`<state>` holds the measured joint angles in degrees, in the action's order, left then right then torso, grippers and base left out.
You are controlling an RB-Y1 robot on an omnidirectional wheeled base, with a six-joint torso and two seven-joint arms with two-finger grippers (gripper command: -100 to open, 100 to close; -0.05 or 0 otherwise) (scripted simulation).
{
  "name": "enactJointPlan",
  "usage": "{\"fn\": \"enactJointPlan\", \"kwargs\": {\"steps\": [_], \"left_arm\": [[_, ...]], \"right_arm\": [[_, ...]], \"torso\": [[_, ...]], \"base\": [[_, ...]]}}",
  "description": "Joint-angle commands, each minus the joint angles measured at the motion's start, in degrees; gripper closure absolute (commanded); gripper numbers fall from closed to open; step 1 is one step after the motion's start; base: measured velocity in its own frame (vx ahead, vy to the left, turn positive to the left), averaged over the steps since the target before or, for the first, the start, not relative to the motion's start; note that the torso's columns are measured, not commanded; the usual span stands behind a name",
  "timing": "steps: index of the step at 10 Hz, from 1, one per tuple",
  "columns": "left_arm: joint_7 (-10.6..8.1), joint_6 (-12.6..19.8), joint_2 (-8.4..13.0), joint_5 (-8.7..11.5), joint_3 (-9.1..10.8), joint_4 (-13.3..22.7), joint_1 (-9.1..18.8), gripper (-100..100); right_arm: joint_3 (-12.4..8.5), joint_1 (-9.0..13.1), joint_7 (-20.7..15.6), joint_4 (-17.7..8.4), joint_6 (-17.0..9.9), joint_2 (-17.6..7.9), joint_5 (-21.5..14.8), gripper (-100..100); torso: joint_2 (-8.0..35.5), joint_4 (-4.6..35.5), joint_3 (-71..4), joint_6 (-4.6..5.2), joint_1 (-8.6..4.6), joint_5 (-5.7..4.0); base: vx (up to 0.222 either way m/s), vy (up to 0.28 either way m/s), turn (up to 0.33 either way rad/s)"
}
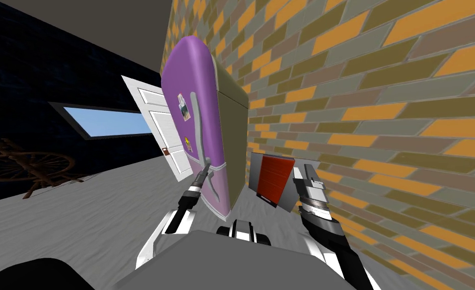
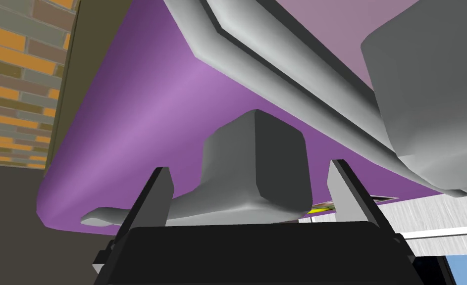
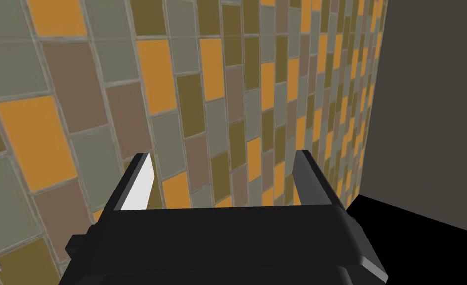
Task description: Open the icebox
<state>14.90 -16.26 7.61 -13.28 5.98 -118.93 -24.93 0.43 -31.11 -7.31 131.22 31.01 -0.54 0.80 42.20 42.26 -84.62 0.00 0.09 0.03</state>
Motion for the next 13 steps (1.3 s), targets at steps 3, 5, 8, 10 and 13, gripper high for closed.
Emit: {"fn": "enactJointPlan", "kwargs": {"steps": [3, 5, 8, 10, 13], "left_arm": [[0.29, -1.51, -0.44, -0.12, -0.2, 1.82, 0.49, 100], [-1.11, -2.06, 1.93, 0.2, -1.51, 1.27, -0.03, 100], [-2.57, -2.53, 4.34, 0.53, -2.85, 0.46, -0.5, 100], [-3.3, -2.77, 5.55, 0.7, -3.52, 0.05, -0.74, 100], [-4.75, -3.24, 7.96, 1.02, -4.86, -0.76, -1.21, 100]], "right_arm": [[0.01, 0.02, 0.0, 0.0, 0.0, 0.01, 0.0, 0], [-0.01, 0.03, 0.0, 0.0, 0.0, -0.01, 0.0, 0], [-0.01, 0.04, 0.0, -0.01, -0.01, -0.02, 0.0, 0], [-0.01, 0.03, 0.0, -0.01, -0.01, -0.02, 0.0, 0], [-0.01, 0.03, 0.0, -0.01, -0.01, -0.01, 0.0, 0]], "torso": [[0.31, 0.06, 0.21, -0.05, 0.02, 0.04], [0.28, 0.16, 0.14, 0.01, 0.27, -0.01], [0.02, 0.36, -0.09, -0.3, 0.52, -0.09], [-0.38, 0.4, -0.4, -0.29, 0.54, -0.18], [-0.27, 0.56, -0.36, -0.32, 0.59, -0.24]], "base": [[-0.056, -0.002, 0.026], [-0.131, 0.221, -0.132], [-0.19, 0.251, -0.091], [-0.171, 0.222, -0.072], [-0.208, 0.241, -0.092]]}}
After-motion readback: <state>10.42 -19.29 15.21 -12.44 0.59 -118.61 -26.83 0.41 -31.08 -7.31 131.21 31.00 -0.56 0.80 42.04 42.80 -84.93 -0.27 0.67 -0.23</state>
